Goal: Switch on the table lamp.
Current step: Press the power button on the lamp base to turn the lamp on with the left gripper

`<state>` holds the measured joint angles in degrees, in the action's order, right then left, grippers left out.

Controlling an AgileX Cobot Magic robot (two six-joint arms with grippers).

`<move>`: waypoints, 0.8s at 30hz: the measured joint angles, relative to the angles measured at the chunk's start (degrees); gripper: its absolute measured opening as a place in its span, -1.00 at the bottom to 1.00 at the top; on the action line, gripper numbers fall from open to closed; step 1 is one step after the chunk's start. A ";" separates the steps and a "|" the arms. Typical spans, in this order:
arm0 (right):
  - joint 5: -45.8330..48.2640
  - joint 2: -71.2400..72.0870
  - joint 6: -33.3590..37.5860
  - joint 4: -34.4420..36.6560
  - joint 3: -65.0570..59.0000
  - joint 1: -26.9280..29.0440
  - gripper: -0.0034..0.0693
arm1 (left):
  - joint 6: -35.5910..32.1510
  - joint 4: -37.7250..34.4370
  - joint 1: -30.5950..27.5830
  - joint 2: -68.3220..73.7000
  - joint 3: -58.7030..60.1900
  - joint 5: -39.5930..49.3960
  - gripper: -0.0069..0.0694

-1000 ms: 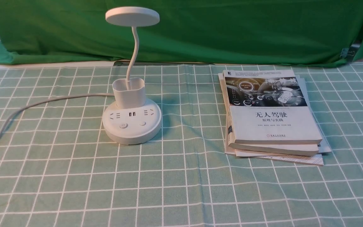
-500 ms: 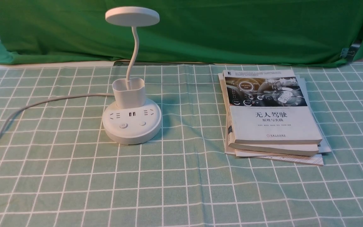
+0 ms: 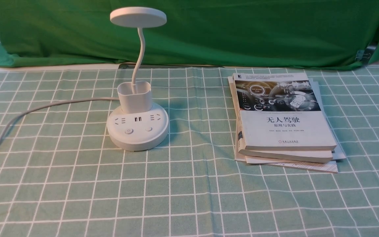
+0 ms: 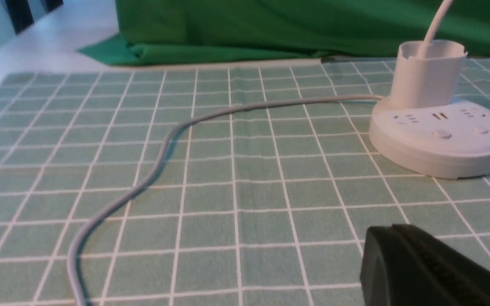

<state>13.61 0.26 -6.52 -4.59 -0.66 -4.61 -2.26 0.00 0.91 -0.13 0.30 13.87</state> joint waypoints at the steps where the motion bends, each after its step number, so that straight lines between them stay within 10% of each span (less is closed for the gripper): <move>1: 0.00 0.00 0.00 0.00 0.00 0.00 -0.24 | -0.49 0.00 0.00 0.00 0.00 -0.30 -0.81; 13: -0.01 0.00 0.00 0.00 0.00 0.00 -0.24 | -1.19 0.37 0.00 0.00 0.00 -2.91 -0.81; 24: -0.01 0.00 0.00 0.00 0.00 0.00 -0.24 | -0.92 0.43 0.00 -0.02 0.00 -50.27 -0.81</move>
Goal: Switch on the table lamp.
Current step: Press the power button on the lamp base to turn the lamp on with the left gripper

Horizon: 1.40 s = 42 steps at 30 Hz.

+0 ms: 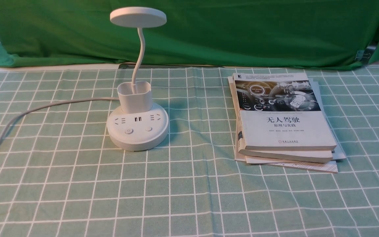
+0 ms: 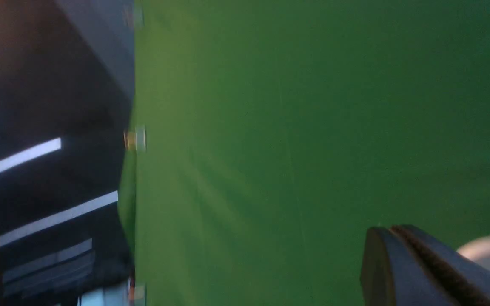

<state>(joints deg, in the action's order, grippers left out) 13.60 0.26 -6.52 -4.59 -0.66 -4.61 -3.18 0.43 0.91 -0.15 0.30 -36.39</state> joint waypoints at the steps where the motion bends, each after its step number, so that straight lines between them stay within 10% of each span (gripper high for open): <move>1: 0.00 0.00 0.00 0.00 0.00 0.00 -0.24 | 1.15 0.40 0.00 0.00 0.00 -4.24 -0.81; 9: 0.00 0.00 0.00 0.00 0.00 0.00 -0.24 | 18.17 5.16 0.00 -0.17 -6.14 -9.73 -0.81; 18: -0.05 0.00 0.00 0.00 0.00 0.00 -0.24 | 26.85 10.82 0.00 9.27 -26.81 48.57 -0.81; 21: -0.05 0.00 0.00 0.00 0.00 0.00 -0.24 | 26.86 6.17 0.00 14.36 -25.72 55.85 -0.81; 23: -0.05 0.00 0.00 0.00 0.00 0.00 -0.24 | 21.16 -6.86 0.00 21.11 -23.64 58.71 -0.81; 29: -0.05 0.00 0.00 0.00 0.00 0.00 -0.24 | -23.90 -56.21 0.00 42.44 -23.64 62.24 -0.81; 32: -0.05 0.00 0.00 0.00 0.00 0.00 -0.24 | -38.66 -67.49 0.00 54.78 -27.85 69.04 -0.81; 37: -0.05 0.00 0.00 0.00 0.00 0.00 -0.24 | -41.19 -66.03 4.21 74.28 -39.03 74.00 -0.81; 42: -0.05 0.00 0.00 0.00 0.00 0.00 -0.24 | -27.15 -47.22 14.49 87.06 -51.83 65.85 -0.81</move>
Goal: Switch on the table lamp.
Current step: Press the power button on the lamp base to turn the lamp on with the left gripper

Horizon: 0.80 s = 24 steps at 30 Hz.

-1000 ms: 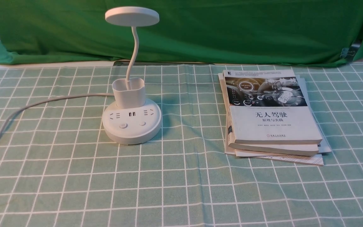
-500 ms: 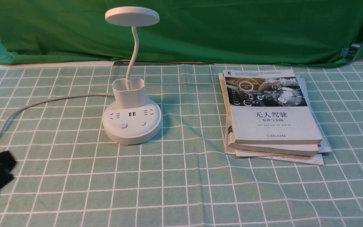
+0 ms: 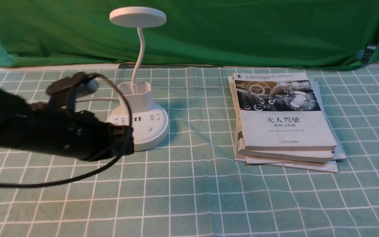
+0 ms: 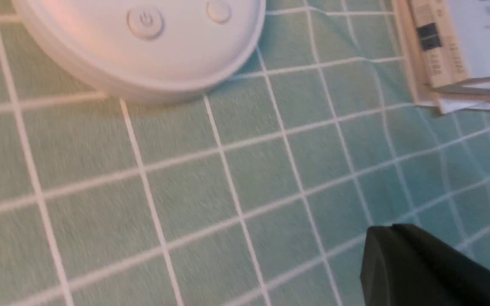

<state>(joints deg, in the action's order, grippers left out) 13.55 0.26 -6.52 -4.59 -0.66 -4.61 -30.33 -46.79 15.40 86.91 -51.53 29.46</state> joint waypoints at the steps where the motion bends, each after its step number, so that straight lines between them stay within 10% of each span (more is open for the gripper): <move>1: 0.00 0.00 0.00 0.00 0.00 0.00 -0.24 | 2.74 4.44 1.17 1.83 -1.38 -1.39 -0.81; 9: 0.00 0.00 0.00 0.00 0.00 0.00 -0.24 | 35.97 42.30 8.75 16.98 -16.50 -6.42 -0.81; 24: 0.00 0.00 0.00 0.00 0.00 0.00 -0.24 | 41.33 49.30 8.80 25.04 -22.58 -6.54 -0.81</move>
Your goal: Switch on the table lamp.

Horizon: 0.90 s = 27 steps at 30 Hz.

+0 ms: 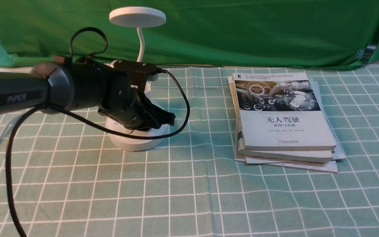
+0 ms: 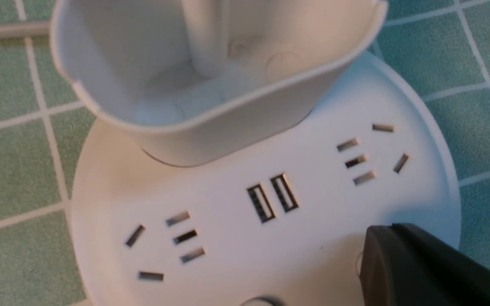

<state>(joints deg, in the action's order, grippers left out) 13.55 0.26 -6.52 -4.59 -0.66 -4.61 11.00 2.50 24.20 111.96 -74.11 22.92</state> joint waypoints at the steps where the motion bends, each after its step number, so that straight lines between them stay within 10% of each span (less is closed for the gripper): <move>1: 0.00 0.00 0.00 0.00 0.00 0.00 -0.24 | 0.00 0.00 0.00 -0.01 0.00 0.00 -0.81; 18: 0.00 0.00 0.00 0.00 0.00 0.00 -0.24 | 2.66 0.06 -2.25 -3.39 0.58 5.09 -0.81; 27: 0.00 0.00 0.00 0.00 0.00 0.00 -0.24 | 3.43 -6.00 -3.30 -29.03 22.49 -2.82 -0.81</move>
<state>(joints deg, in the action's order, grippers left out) 13.55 0.26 -6.52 -4.59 -0.66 -4.61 14.43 -3.50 20.90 82.93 -51.62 20.09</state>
